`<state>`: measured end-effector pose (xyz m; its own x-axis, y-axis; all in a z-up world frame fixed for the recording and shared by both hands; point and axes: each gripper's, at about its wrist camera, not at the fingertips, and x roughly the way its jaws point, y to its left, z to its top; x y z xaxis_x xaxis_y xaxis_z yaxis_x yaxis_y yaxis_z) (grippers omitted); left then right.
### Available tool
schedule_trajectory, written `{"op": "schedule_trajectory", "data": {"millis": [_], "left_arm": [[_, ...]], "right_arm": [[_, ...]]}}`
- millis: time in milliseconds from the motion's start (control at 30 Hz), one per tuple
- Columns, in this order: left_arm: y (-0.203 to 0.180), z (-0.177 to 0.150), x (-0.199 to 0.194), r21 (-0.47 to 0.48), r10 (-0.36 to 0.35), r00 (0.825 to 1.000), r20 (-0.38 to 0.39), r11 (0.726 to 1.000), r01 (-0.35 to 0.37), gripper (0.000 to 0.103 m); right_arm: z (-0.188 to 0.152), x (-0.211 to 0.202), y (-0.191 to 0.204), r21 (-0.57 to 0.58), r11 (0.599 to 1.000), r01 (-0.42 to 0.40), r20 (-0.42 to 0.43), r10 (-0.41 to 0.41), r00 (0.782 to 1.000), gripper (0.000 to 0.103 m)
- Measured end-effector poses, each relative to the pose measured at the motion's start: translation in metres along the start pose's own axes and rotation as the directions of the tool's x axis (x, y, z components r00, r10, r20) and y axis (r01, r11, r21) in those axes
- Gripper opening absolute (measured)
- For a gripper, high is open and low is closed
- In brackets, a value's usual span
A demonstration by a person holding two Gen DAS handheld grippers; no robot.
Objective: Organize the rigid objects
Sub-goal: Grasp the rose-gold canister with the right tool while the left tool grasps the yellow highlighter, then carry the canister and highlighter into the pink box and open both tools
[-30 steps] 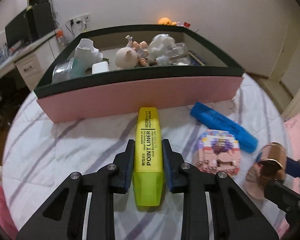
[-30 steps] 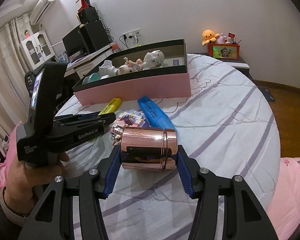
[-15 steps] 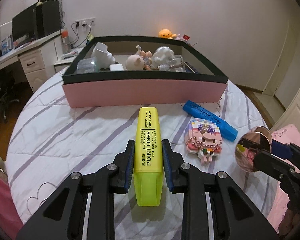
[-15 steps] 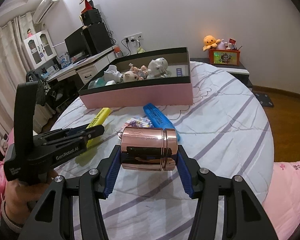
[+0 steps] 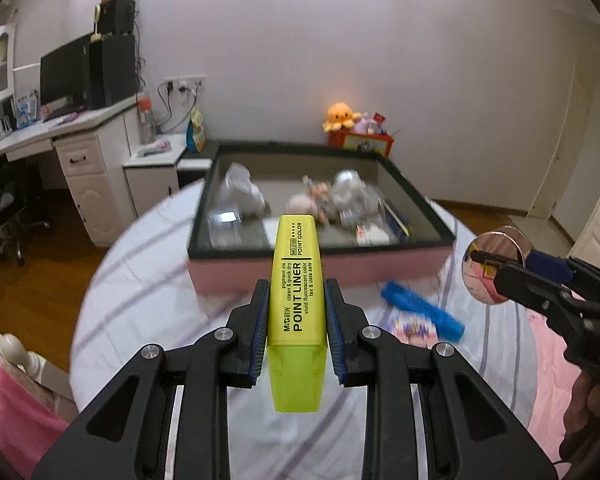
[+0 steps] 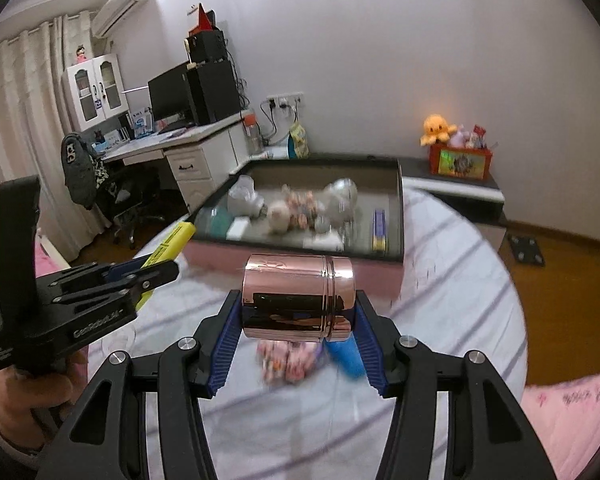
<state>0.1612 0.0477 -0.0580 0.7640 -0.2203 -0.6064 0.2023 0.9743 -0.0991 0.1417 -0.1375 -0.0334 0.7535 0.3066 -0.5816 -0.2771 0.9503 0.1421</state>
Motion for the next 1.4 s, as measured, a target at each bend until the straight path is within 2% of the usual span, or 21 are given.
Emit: {"op": "schedule_trajectory", "data": {"millis": [300,600,833,1200,1233,1267,1300,1333,1367,1400], "left_arm": [[0.01,0.049,0.003,0.014,0.017,0.998,0.065,1.0,-0.018,0.026],[0.02,0.092,0.045,0.006,0.009,0.998,0.054,1.0,-0.009,0.026],[0.024,0.105,0.082,-0.006,0.002,1.0,0.025,1.0,-0.002,0.026],[0.02,0.111,0.112,0.005,0.031,0.999,-0.012,1.0,-0.031,0.027],[0.02,0.111,0.114,0.004,0.039,0.999,-0.019,0.999,-0.039,0.029],[0.021,0.111,0.116,0.004,0.046,0.999,-0.023,0.999,-0.046,0.034],[0.022,0.11,0.116,0.002,0.054,0.998,-0.025,0.999,-0.054,0.048],[0.023,0.108,0.115,-0.005,0.068,0.998,-0.02,0.998,-0.068,0.067],[0.025,0.107,0.112,-0.01,0.076,0.997,-0.012,0.997,-0.076,0.075],[0.026,0.105,0.109,-0.017,0.083,0.997,0.0,0.996,-0.083,0.088]], "right_arm": [[0.054,0.025,-0.003,-0.032,0.999,0.008,0.02,-0.008,1.0,0.054],[0.104,0.08,-0.018,-0.021,0.999,0.025,-0.028,-0.026,0.999,0.054],[0.111,0.126,-0.034,0.012,0.999,0.032,-0.089,-0.031,0.996,0.054],[0.113,0.153,-0.039,0.031,0.999,0.04,-0.129,-0.036,0.991,0.055],[0.112,0.156,-0.039,0.036,0.999,0.034,-0.13,-0.029,0.991,0.055],[0.112,0.156,-0.04,0.041,0.999,0.033,-0.127,-0.027,0.992,0.061],[0.11,0.156,-0.04,0.05,0.998,0.031,-0.124,-0.025,0.992,0.068],[0.111,0.156,-0.042,0.056,0.998,0.027,-0.12,-0.02,0.993,0.085],[0.11,0.154,-0.042,0.065,0.998,0.015,-0.111,-0.008,0.994,0.086],[0.109,0.153,-0.043,0.067,0.998,0.01,-0.11,-0.002,0.994,0.086]]}}
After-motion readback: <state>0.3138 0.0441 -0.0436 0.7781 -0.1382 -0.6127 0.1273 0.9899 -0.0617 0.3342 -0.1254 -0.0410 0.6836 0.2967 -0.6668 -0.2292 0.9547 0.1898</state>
